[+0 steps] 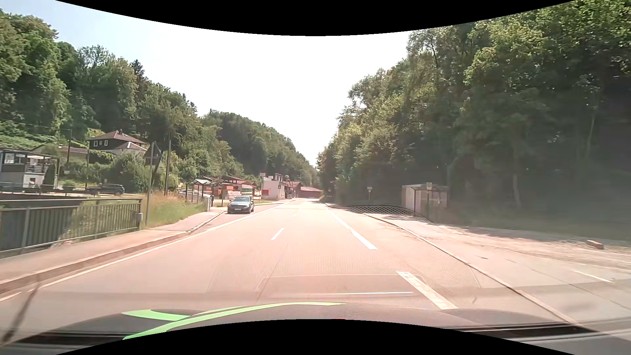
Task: Follow the waypoints while adhering to traffic rules and regulations
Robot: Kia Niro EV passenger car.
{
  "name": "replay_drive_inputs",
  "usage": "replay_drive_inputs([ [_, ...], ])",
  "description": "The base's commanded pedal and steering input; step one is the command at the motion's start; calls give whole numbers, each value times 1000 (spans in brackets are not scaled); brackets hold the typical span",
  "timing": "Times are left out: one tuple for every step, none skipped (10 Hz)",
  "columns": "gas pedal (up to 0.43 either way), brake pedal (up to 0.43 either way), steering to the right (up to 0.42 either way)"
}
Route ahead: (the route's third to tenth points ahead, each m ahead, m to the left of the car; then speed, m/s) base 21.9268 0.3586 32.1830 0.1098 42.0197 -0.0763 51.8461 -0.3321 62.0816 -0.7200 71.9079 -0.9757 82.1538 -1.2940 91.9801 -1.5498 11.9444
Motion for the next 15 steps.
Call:
replay_drive_inputs([
  [47,0,4],
  [47,0,3],
  [47,0,3],
  [47,0,3],
  [47,0,3],
  [47,0,3],
  [47,0,3],
  [47,0,3],
  [47,0,2],
  [47,0,0],
  [47,0,-2],
  [47,0,-5],
  [47,0,-8],
  [47,0,-8],
  [47,0,-8],
])
